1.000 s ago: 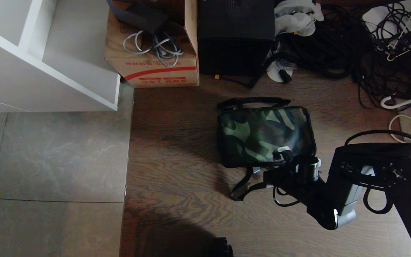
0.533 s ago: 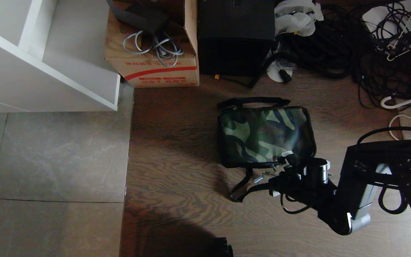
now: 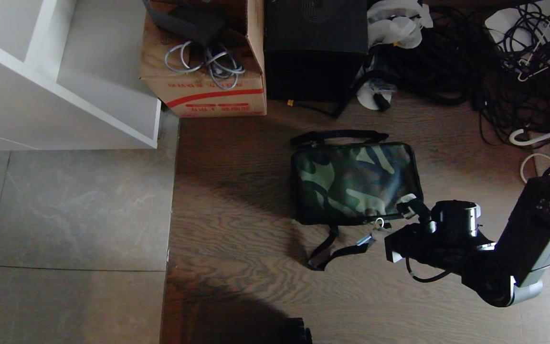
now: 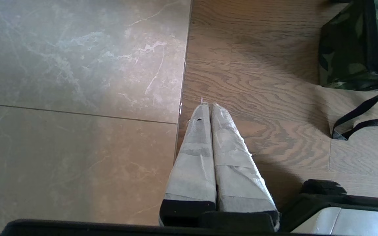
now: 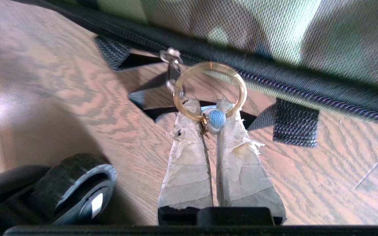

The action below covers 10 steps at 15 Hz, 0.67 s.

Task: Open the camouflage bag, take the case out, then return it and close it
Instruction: Open the top of the storage box

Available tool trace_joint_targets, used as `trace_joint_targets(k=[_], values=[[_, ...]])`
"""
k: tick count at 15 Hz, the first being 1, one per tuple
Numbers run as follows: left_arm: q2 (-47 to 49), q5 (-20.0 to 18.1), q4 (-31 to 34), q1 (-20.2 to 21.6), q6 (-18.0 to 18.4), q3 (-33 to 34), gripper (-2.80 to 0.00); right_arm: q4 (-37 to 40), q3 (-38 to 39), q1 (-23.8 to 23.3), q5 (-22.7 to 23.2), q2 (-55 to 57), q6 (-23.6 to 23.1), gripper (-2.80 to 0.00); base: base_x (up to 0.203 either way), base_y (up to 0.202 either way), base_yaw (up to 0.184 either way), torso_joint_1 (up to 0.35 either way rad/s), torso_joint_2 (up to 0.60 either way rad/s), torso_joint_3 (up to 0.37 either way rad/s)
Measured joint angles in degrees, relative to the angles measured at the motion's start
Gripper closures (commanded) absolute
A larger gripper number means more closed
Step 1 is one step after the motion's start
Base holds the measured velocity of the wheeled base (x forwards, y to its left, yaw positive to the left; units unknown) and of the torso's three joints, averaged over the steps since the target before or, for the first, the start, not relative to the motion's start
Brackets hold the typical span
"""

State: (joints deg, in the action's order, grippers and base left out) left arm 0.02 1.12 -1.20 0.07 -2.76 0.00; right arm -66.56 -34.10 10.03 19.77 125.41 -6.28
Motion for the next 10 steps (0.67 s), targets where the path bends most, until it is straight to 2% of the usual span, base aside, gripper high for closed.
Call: trace_joint_targets(k=[5, 10], values=[[0.0, 0.0, 0.02, 0.0, -0.02, 0.0, 0.0, 1.59, 0.0, -2.28, 1.49, -1.76, -2.27, 0.0, 0.0, 0.0, 0.0, 0.0, 0.0, 0.0], [0.0, -0.05, 0.02, 0.0, -0.02, 0.0, 0.0, 6.68, 0.22, -8.01, 5.45, -3.38, -9.23, 0.0, 0.0, 0.0, 0.0, 0.0, 0.0, 0.0]])
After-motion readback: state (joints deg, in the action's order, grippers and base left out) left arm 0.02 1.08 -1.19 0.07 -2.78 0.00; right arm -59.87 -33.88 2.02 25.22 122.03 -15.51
